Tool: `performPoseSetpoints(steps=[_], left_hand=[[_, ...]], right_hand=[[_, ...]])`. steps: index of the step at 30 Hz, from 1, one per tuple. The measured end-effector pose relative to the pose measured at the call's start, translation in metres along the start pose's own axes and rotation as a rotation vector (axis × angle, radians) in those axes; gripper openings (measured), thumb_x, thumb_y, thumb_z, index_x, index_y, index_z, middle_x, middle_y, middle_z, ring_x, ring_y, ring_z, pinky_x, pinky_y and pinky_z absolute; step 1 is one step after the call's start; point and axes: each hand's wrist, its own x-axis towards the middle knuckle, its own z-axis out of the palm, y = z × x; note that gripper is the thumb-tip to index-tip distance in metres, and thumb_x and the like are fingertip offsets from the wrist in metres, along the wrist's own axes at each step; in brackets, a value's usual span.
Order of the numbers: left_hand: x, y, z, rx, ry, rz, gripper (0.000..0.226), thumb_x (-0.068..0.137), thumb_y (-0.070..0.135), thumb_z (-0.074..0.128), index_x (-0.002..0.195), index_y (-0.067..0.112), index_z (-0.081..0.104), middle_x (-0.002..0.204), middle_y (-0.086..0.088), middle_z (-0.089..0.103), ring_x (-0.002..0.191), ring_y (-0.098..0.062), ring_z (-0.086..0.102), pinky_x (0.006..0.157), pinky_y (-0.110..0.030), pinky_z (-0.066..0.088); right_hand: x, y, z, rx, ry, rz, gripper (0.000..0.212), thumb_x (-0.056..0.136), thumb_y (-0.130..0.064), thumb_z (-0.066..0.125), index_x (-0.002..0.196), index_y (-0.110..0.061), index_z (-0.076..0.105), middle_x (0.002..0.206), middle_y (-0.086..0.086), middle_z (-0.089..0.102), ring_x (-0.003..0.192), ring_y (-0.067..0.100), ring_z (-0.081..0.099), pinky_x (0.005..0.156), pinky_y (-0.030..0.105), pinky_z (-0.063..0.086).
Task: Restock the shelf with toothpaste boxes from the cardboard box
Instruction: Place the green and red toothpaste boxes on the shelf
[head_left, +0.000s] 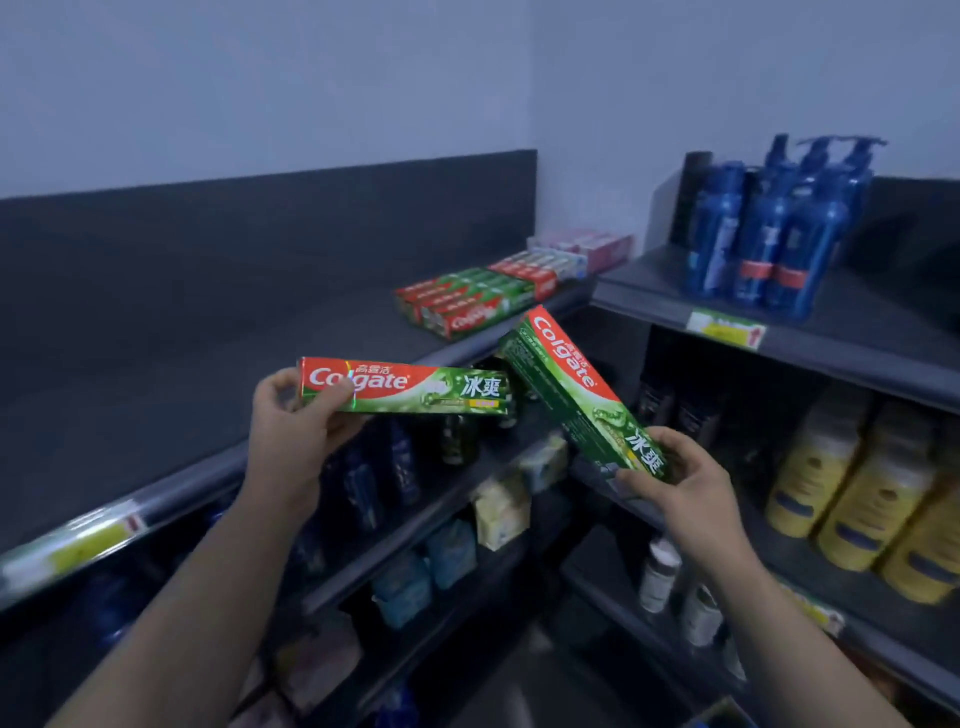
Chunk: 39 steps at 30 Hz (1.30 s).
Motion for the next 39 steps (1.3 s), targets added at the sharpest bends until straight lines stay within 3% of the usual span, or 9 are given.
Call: performPoseSetpoints(steps=[2,7,10,15,23,29,31,34,39], left_hand=[[0.017,0.013,-0.019,-0.003,0.058,0.049,0.042,0.088,0.009,0.067,0.122,0.019,0.043,0.105,0.001,0.064,0.082,-0.016,0.068,0.075,-0.035,0.058],[0.059,0.036,-0.064,0.009,0.230,0.147,0.045,0.084,0.010,0.071,0.115,0.026,0.043,0.118,-0.006,0.060,0.099,-0.021,0.066,0.079,-0.036,0.057],[0.082,0.047,-0.086,-0.007,0.304,0.182,0.049,0.083,0.011,0.073,0.113,0.024,0.037,0.104,0.003,0.055,0.095,-0.016,0.064,0.075,-0.033,0.056],[0.119,0.056,-0.115,-0.054,0.305,0.157,0.049,0.085,0.008,0.070,0.114,0.022,0.033,0.103,0.002,0.053,0.092,-0.016,0.064,0.072,-0.029,0.055],[0.154,0.048,-0.132,-0.161,0.301,0.073,0.046,0.087,0.009,0.068,0.116,0.023,0.035,0.129,-0.013,0.057,0.107,-0.026,0.065,0.088,-0.040,0.055],[0.167,0.037,-0.127,-0.141,0.316,0.077,0.041,0.087,0.011,0.068,0.112,0.026,0.038,0.118,-0.007,0.063,0.096,-0.024,0.066,0.094,-0.043,0.051],[0.170,0.034,-0.122,-0.122,0.316,0.087,0.041,0.087,0.012,0.069,0.111,0.025,0.039,0.105,-0.001,0.065,0.093,-0.022,0.065,0.094,-0.040,0.050],[0.176,0.032,-0.113,-0.108,0.326,0.114,0.042,0.085,0.009,0.070,0.113,0.023,0.041,0.102,-0.002,0.065,0.095,-0.021,0.065,0.089,-0.033,0.051],[0.191,0.031,-0.103,-0.092,0.349,0.145,0.040,0.084,0.009,0.071,0.107,0.027,0.044,0.100,-0.003,0.066,0.091,-0.019,0.065,0.089,-0.031,0.050]], right_hand=[[0.018,-0.007,0.029,-0.011,-0.046,-0.030,0.047,0.067,0.005,0.080,0.102,-0.021,0.063,0.093,0.001,0.069,0.072,0.004,0.061,0.064,0.013,0.047],[0.057,-0.024,0.102,-0.104,-0.113,-0.146,0.053,0.066,0.003,0.081,0.100,-0.032,0.061,0.108,0.009,0.066,0.088,0.015,0.062,0.082,0.031,0.049],[0.075,-0.037,0.140,-0.186,-0.139,-0.249,0.057,0.065,0.002,0.081,0.098,-0.039,0.058,0.110,0.005,0.063,0.096,0.021,0.061,0.087,0.036,0.049],[0.107,-0.053,0.190,-0.322,-0.238,-0.379,0.054,0.068,0.003,0.080,0.111,-0.024,0.060,0.114,0.001,0.055,0.104,0.013,0.053,0.089,0.020,0.037],[0.154,-0.064,0.245,-0.400,-0.401,-0.438,0.056,0.071,0.008,0.076,0.110,-0.028,0.059,0.120,-0.002,0.052,0.114,0.014,0.050,0.099,0.023,0.038],[0.179,-0.063,0.270,-0.474,-0.497,-0.433,0.058,0.067,0.011,0.076,0.103,-0.031,0.058,0.118,-0.003,0.049,0.111,0.011,0.046,0.087,0.003,0.030],[0.189,-0.061,0.276,-0.490,-0.522,-0.442,0.058,0.066,0.011,0.077,0.101,-0.031,0.058,0.115,-0.003,0.052,0.109,0.014,0.049,0.087,0.010,0.036],[0.198,-0.062,0.279,-0.453,-0.595,-0.376,0.053,0.070,0.010,0.075,0.100,-0.030,0.058,0.103,-0.002,0.062,0.092,0.021,0.062,0.076,0.035,0.055],[0.214,-0.068,0.291,-0.418,-0.655,-0.367,0.048,0.075,0.006,0.074,0.108,-0.025,0.059,0.098,-0.011,0.062,0.086,0.005,0.061,0.071,0.024,0.054]])
